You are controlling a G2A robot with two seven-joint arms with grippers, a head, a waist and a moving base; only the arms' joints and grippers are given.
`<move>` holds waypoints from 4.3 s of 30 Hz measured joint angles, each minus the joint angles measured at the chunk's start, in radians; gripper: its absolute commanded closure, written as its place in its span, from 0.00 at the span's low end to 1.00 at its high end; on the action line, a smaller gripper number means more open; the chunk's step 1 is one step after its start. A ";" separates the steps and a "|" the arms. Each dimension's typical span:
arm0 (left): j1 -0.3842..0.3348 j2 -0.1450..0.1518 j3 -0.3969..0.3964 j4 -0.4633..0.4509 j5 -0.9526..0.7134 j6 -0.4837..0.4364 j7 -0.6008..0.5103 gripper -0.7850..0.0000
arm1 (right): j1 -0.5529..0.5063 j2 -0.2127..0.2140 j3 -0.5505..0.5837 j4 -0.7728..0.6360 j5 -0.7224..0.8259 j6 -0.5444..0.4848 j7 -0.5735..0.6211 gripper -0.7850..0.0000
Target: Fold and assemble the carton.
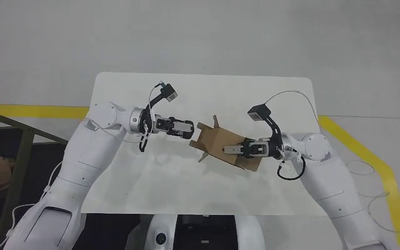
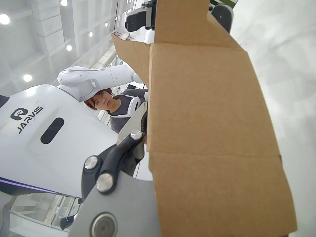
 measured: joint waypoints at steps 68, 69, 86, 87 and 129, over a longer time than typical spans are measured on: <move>0.003 -0.018 0.006 -0.082 -0.014 -0.109 0.053 0.00 | 0.046 0.030 -0.088 0.090 0.199 -0.079 -0.079 1.00; 0.001 -0.019 0.008 -0.083 -0.015 -0.114 0.053 0.00 | 0.046 0.029 -0.090 0.092 0.202 -0.074 -0.073 1.00; -0.022 -0.027 0.041 -0.110 0.029 -0.230 0.102 0.00 | 0.061 0.007 -0.126 0.146 0.281 -0.039 -0.039 1.00; -0.022 -0.027 0.041 -0.110 0.029 -0.230 0.102 0.00 | 0.061 0.007 -0.126 0.146 0.281 -0.039 -0.039 1.00; 0.002 0.020 0.098 -0.157 0.286 -0.540 0.411 0.00 | 0.066 -0.001 -0.075 0.184 0.343 0.136 0.137 1.00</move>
